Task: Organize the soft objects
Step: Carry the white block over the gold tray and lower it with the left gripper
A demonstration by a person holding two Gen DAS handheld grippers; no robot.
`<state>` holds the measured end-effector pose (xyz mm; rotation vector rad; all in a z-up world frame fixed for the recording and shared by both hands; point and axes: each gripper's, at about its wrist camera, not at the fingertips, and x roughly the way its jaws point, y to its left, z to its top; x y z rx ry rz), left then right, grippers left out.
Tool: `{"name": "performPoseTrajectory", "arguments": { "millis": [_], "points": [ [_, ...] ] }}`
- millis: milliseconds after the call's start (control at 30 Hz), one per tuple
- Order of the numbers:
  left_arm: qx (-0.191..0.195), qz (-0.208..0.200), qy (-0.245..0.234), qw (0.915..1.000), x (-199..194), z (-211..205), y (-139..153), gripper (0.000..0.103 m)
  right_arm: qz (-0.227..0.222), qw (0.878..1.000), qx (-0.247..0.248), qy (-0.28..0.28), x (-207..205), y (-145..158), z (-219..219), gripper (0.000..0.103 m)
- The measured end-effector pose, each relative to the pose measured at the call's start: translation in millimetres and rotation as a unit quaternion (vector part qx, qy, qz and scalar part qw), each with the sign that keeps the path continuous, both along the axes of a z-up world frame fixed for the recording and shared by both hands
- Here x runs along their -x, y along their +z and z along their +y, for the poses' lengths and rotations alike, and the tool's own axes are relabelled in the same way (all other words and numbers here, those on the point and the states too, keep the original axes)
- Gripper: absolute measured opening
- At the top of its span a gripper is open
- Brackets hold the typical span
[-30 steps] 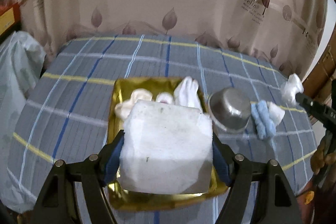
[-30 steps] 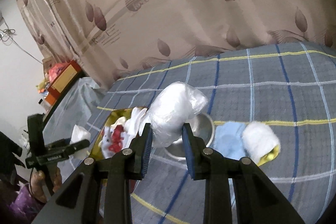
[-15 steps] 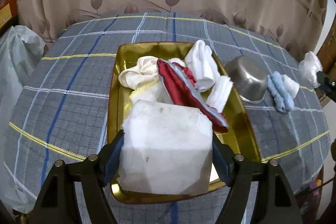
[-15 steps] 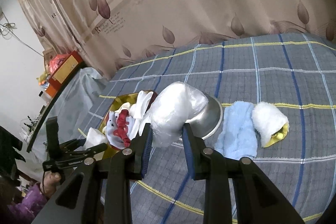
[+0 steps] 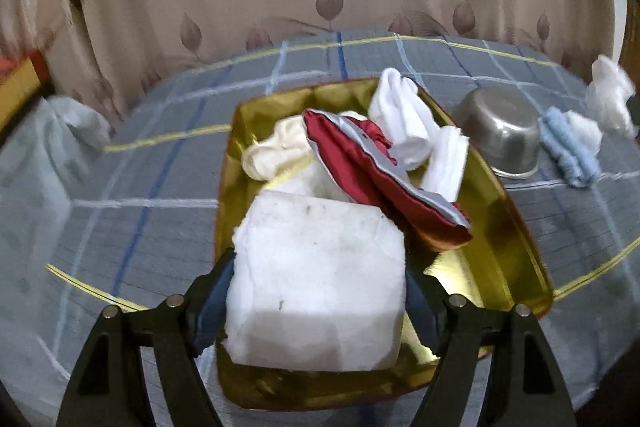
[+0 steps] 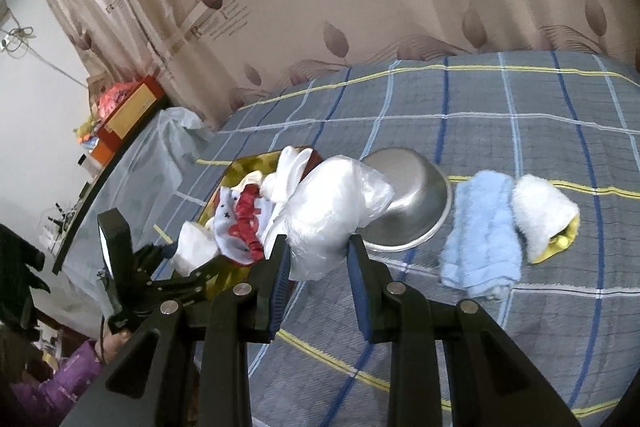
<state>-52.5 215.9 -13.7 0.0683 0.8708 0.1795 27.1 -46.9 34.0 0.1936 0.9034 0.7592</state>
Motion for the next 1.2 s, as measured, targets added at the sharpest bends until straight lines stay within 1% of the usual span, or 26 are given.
{"name": "performPoseTrajectory", "arguments": {
  "millis": [33,100,133,200,267,300,367,433,500,533,600,733,833,933,1000,1067,1167,1200],
  "points": [
    [0.002,-0.001,-0.002,1.0,-0.4,0.1,-0.5,0.078,0.0,1.0,0.001,0.003,1.9,-0.9,1.4,0.026],
    [0.034,-0.009,-0.014,0.9993,2.0,3.1,1.1,0.078,0.0,1.0,0.001,0.009,4.8,-0.8,5.3,0.026],
    [0.042,-0.015,-0.013,0.9989,3.8,4.4,2.3,0.078,-0.001,1.0,0.001,0.013,6.0,-0.5,7.0,0.026],
    [0.046,-0.033,-0.007,0.9983,7.8,7.3,6.4,0.078,-0.002,1.0,0.003,0.018,8.3,0.6,11.1,0.026],
    [0.047,-0.035,-0.008,0.9982,6.6,8.2,8.3,0.078,-0.002,1.0,0.003,0.022,10.1,1.2,15.1,0.026],
    [0.054,-0.033,-0.011,0.9979,5.7,9.2,8.4,0.078,-0.001,1.0,0.004,0.024,10.6,1.0,16.0,0.026],
    [0.09,-0.029,-0.022,0.9953,4.2,13.9,7.8,0.078,-0.001,1.0,0.005,0.026,11.3,0.7,17.4,0.027],
    [0.132,-0.012,-0.032,0.9907,0.7,19.3,4.4,0.078,0.001,1.0,0.005,0.027,11.1,0.1,17.7,0.027],
    [0.189,0.014,-0.038,0.9812,-3.8,25.7,-2.7,0.078,0.0,1.0,0.005,0.026,11.5,0.0,17.7,0.027],
    [0.196,0.025,-0.046,0.9792,-5.1,24.9,-4.2,0.078,0.0,1.0,0.004,0.027,11.5,0.0,17.6,0.027],
    [0.181,0.024,-0.047,0.9821,-4.1,21.9,-1.3,0.078,0.0,1.0,0.005,0.028,12.3,-0.2,19.4,0.027],
    [0.13,0.016,-0.041,0.9905,-3.0,12.7,3.1,0.078,0.0,0.999,0.008,0.031,14.0,-2.2,22.8,0.027],
    [0.109,0.005,-0.052,0.9927,3.2,6.2,7.0,0.078,0.0,0.999,0.009,0.031,15.1,-1.9,24.2,0.027],
    [0.074,-0.015,-0.047,0.996,6.4,4.4,14.0,0.078,0.0,0.999,0.01,0.033,17.6,-1.4,26.6,0.027],
    [0.075,-0.029,-0.047,0.9956,9.6,7.0,18.6,0.079,-0.001,0.999,0.011,0.033,18.5,-0.7,27.6,0.027],
    [0.094,-0.036,-0.041,0.9941,8.5,15.0,21.8,0.079,-0.001,0.999,0.012,0.035,19.4,-0.8,29.0,0.027],
    [0.099,-0.038,-0.029,0.994,4.9,24.0,23.4,0.079,0.001,0.999,0.012,0.037,19.9,-1.1,31.0,0.028],
    [0.108,-0.037,-0.03,0.993,4.2,26.9,23.5,0.079,0.001,0.999,0.012,0.038,20.3,-1.1,31.8,0.028]
  ]
}}
